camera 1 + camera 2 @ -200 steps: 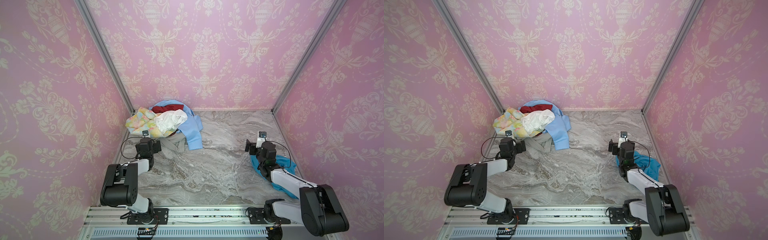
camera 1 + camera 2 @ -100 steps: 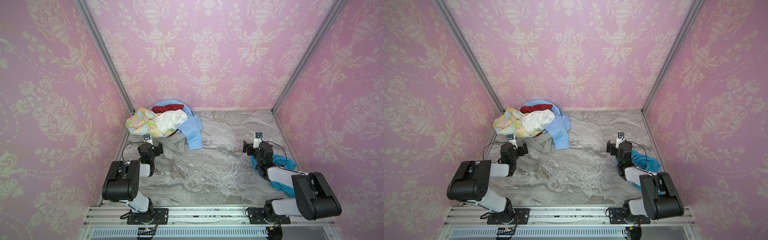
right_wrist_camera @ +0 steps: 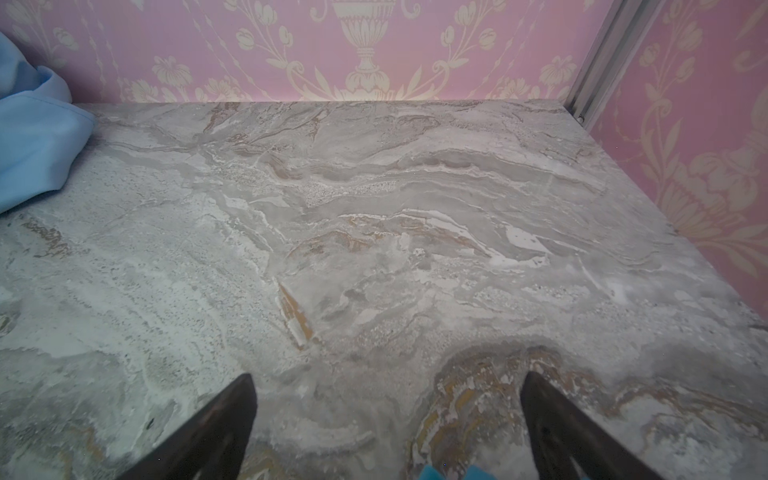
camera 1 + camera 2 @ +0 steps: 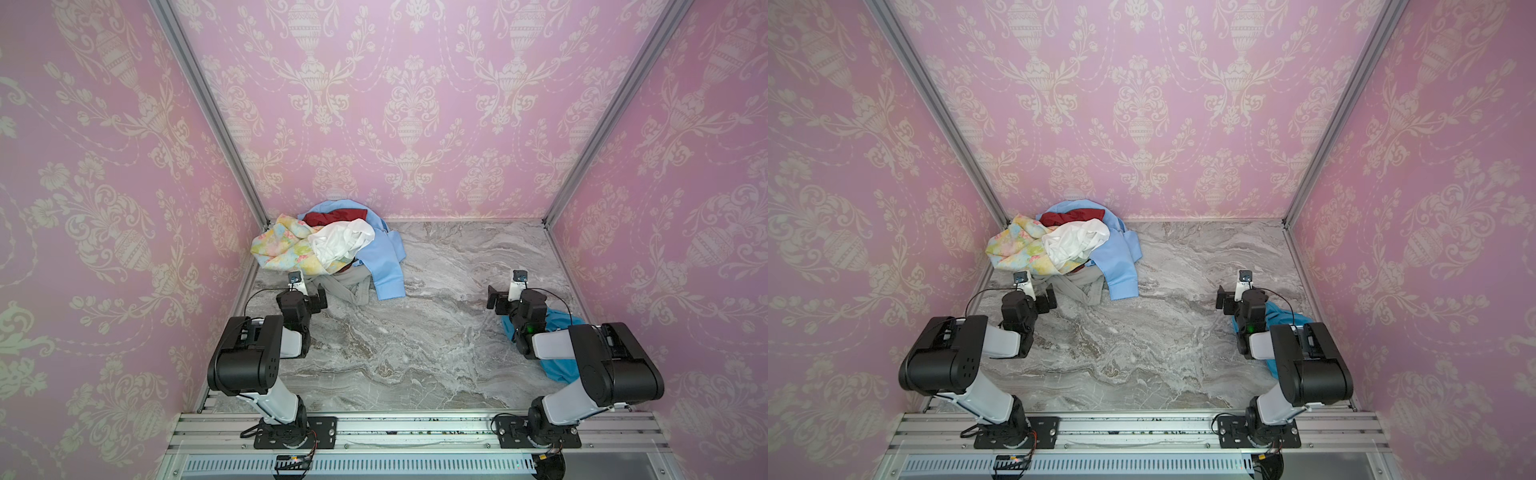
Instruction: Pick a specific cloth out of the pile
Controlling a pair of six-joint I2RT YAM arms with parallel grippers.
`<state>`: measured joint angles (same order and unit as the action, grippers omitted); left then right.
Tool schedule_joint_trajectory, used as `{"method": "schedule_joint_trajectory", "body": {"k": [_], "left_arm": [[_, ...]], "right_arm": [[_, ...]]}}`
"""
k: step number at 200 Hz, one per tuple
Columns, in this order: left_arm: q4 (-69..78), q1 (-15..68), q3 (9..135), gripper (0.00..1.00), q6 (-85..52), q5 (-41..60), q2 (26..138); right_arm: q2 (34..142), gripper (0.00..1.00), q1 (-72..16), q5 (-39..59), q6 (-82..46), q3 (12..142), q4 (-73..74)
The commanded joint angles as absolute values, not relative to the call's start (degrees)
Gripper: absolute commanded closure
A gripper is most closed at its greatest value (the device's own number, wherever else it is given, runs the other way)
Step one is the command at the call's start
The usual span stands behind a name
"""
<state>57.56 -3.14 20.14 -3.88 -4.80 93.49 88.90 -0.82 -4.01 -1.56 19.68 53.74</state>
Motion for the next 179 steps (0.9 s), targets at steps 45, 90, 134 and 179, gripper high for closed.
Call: {"method": "schedule_joint_trajectory", "body": {"k": [45,90,134,179], "left_arm": [[59.03,-2.74,19.78,0.01,-2.81,-4.73,93.69],[59.00,-2.76,19.79,0.01,-2.81,-4.73,93.69],[59.05,-2.74,19.78,0.01,-2.81,-4.74,93.73],[59.04,-2.75,19.78,0.01,-2.81,-4.74,93.69]], "right_arm": [[88.62,0.00,-0.88,-2.13,-2.72,20.39,55.28],[88.68,0.00,-0.88,-2.07,-2.72,20.32,55.28],[88.65,0.00,-1.05,-2.15,-2.55,20.83,54.41],[88.67,0.00,-1.07,-2.17,-2.46,20.73,54.74]]}}
